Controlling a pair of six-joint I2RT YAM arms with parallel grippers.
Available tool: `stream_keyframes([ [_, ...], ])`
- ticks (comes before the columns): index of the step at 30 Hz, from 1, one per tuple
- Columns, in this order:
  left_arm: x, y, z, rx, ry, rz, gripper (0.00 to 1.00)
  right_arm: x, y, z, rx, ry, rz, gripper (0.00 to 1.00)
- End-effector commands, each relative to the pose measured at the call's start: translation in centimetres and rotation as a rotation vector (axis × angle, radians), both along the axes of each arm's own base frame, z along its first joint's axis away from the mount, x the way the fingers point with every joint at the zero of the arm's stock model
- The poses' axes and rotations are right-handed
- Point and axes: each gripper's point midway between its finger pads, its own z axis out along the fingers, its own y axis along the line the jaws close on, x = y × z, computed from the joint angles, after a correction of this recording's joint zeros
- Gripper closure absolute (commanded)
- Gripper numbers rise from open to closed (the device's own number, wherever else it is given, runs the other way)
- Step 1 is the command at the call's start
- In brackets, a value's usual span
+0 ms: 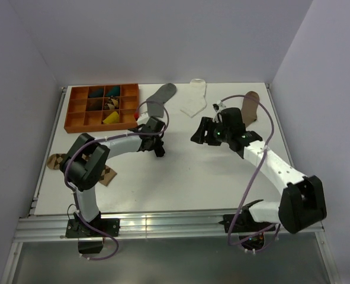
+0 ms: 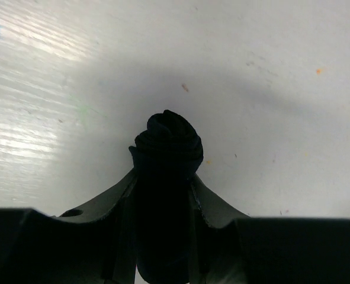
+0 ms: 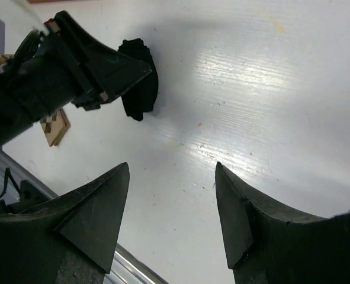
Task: Roll the socks
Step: Pick up the sock at the center of the board, then place the sock in the storage box.
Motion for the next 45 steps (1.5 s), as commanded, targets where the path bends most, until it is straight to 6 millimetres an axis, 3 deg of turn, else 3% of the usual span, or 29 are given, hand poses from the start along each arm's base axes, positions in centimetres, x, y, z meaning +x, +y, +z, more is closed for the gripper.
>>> stream_keyframes([
  [1, -2.5, 5.9, -3.9, 0.265, 0.147, 0.034, 1.00, -1.3, -2.2, 1.0, -0.082, -0.045, -0.009, 0.33],
  [5, -1.4, 6.6, -2.3, 0.298, 0.118, 0.054, 1.00, -1.7, -3.1, 2.8, -0.085, -0.100, -0.019, 0.33],
  [10, 1.4, 7.6, 3.9, 0.288, 0.004, 0.054, 1.00, -2.4, -3.5, 5.4, -0.060, -0.158, -0.007, 0.33],
  [16, 6.2, 12.9, 9.1, 0.283, -0.053, 0.150, 1.00, -2.9, -3.2, 6.3, -0.037, -0.186, 0.016, 0.34],
  [20, 9.3, 18.0, 11.1, 0.268, -0.068, 0.249, 1.00, -3.0, -3.1, 6.2, -0.040, -0.188, 0.028, 0.34],
  [27, 14.6, 24.1, 14.1, 0.207, -0.155, 0.328, 1.00, -2.9, -3.1, 5.8, -0.052, -0.200, 0.047, 0.35],
  [33, 17.1, 26.5, 13.7, 0.126, -0.176, 0.329, 1.00, -2.4, -3.0, 5.1, -0.061, -0.195, 0.051, 0.36],
  [40, 16.6, 29.6, 10.9, 0.033, -0.159, 0.382, 1.00, -2.1, -3.0, 4.6, -0.076, -0.178, 0.056, 0.36],
  [45, 16.4, 29.8, 9.4, -0.026, -0.132, 0.381, 1.00, -2.0, -3.1, 4.2, -0.082, -0.168, 0.053, 0.36],
])
